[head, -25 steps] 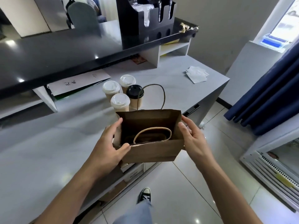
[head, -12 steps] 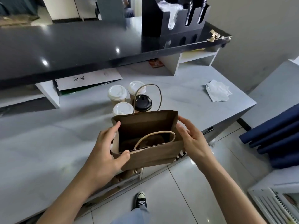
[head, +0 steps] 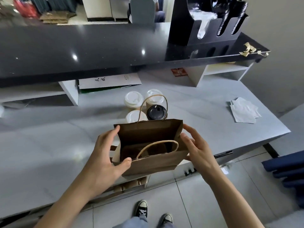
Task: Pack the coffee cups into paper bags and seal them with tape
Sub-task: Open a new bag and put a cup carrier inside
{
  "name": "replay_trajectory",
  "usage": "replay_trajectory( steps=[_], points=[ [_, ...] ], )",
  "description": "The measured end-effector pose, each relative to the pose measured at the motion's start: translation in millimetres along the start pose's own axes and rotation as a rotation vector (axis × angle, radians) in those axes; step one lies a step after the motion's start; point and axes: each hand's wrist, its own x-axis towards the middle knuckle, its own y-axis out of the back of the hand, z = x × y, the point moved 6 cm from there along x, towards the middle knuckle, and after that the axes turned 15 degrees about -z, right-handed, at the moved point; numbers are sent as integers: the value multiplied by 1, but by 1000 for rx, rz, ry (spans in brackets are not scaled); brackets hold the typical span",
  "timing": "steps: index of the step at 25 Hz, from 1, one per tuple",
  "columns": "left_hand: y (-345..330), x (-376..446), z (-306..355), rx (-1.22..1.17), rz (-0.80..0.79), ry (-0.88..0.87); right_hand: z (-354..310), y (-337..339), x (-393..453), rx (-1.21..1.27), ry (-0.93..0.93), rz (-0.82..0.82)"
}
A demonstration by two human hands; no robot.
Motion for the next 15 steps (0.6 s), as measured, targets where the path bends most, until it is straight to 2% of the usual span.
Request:
replay_trajectory(
  steps=[5, 9, 15],
  points=[
    [0, 3, 6, 74, 107, -42, 1, 11, 13, -1, 10, -88],
    [5, -2, 31, 265, 379, -172, 2, 17, 21, -25, 7, -175],
    [-8, 9, 30, 406, 333, -138, -4, 25, 27, -50, -22, -269]
  ],
)
